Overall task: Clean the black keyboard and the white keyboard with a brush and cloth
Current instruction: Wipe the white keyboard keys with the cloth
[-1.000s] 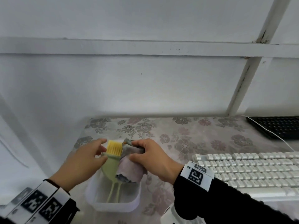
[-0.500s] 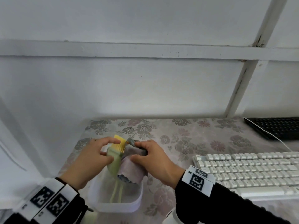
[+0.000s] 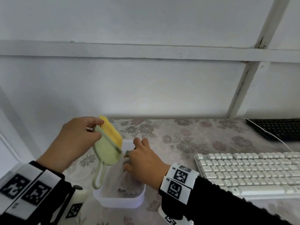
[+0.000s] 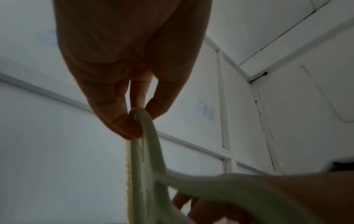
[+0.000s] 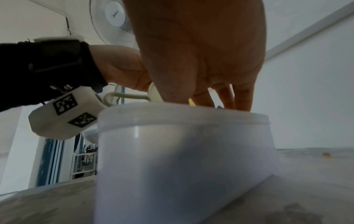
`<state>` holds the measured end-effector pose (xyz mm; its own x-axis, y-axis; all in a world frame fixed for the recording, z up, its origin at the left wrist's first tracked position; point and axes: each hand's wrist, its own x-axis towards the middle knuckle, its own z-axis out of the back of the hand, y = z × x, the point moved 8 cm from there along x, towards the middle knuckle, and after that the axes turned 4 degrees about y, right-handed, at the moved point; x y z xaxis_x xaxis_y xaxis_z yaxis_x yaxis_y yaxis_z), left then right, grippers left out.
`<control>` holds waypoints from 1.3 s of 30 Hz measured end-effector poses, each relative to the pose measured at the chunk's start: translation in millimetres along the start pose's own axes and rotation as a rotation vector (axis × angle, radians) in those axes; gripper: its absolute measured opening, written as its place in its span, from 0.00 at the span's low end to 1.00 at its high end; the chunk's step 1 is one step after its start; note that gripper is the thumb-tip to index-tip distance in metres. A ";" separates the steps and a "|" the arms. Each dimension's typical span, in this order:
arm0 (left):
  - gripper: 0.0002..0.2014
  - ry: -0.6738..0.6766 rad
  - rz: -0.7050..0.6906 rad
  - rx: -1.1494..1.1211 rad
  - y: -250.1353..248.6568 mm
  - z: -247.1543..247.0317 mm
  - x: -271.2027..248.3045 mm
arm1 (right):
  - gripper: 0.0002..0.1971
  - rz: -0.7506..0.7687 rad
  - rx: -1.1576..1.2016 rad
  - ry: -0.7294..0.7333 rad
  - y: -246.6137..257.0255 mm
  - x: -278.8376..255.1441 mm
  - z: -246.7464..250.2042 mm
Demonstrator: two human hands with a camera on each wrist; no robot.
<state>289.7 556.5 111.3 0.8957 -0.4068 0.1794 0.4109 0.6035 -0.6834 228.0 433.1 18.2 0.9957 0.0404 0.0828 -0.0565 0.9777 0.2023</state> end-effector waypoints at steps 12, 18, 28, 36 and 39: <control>0.18 0.171 0.073 -0.428 19.5 -46.7 6.4 | 0.28 -0.202 0.084 0.184 -54.1 -36.7 26.2; 0.18 0.157 0.084 -0.091 44.4 -58.3 5.6 | 0.29 -0.275 0.210 0.122 -84.9 -68.6 49.5; 0.20 0.195 0.047 0.248 29.2 -69.5 4.6 | 0.29 -0.505 0.367 -0.113 -192.3 -154.4 96.6; 0.23 0.335 -0.161 0.269 -80.5 -128.7 -23.9 | 0.27 -0.820 0.368 -0.179 -318.4 -276.8 128.2; 0.26 0.411 -0.187 0.254 -117.0 -161.3 -37.8 | 0.27 -0.915 0.366 -0.169 -358.8 -320.6 136.2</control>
<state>180.4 390.6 70.3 0.6833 -0.7287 -0.0461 0.6316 0.6216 -0.4634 -80.9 41.3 52.0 0.6454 -0.7538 -0.1232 0.6797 0.4932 0.5430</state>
